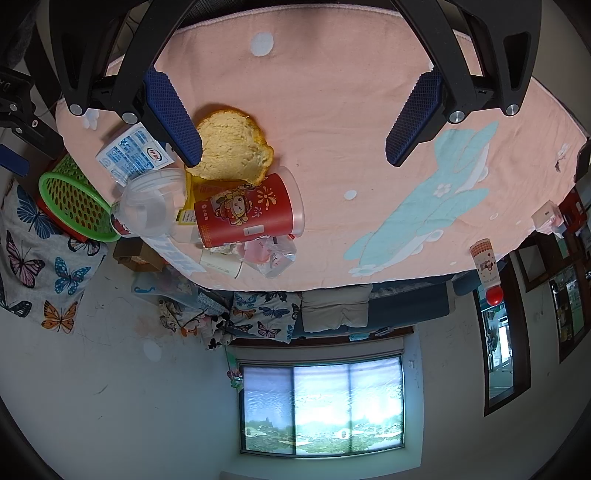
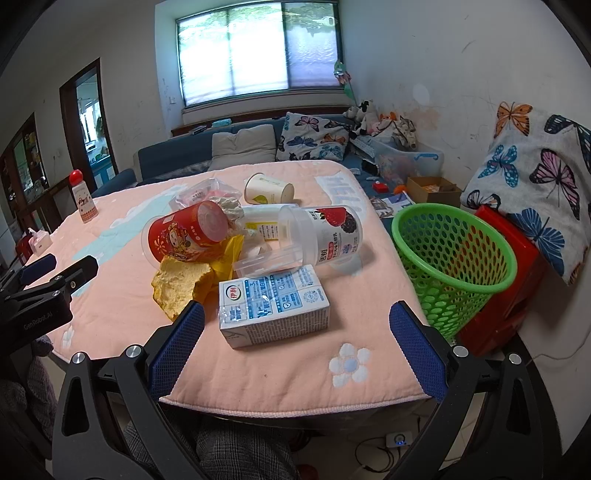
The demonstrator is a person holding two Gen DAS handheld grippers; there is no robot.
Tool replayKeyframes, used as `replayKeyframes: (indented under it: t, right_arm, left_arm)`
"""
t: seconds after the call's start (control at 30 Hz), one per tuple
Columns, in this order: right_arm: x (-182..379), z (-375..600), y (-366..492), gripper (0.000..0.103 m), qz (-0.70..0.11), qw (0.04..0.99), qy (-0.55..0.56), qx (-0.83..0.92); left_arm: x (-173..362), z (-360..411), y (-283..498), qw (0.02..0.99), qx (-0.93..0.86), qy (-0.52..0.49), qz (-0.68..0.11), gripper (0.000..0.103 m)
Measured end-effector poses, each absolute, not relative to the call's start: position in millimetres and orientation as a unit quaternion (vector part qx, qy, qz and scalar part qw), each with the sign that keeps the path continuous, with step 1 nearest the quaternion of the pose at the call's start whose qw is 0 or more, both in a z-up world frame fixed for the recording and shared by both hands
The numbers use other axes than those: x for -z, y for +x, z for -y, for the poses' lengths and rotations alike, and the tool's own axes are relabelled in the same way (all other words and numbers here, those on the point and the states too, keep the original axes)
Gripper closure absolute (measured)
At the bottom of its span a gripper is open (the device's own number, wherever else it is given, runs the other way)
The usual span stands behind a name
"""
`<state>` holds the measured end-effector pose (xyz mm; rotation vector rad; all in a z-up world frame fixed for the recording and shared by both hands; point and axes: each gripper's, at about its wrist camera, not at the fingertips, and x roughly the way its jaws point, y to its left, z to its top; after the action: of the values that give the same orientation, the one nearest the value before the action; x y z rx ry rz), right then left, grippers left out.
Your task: Collect trash
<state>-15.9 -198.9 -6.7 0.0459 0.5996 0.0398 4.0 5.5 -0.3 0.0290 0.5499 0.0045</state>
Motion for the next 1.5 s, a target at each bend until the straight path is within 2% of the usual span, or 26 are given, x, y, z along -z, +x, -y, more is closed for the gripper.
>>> replayKeyframes:
  t: [1.2,1.5]
  right_arm:
    - [16.4,195.0,24.1,0.005,-0.320,0.947,0.004,-0.035]
    - [23.4,190.0,39.8,0.005,-0.340,0.939,-0.003,-0.051]
  left_arm:
    - [6.4,-17.4,45.5,0.958,-0.002,0.039,-0.286,0.006]
    - [7.7,-14.7,70.6,0.953,0.046,0.079,-0.287,0.006]
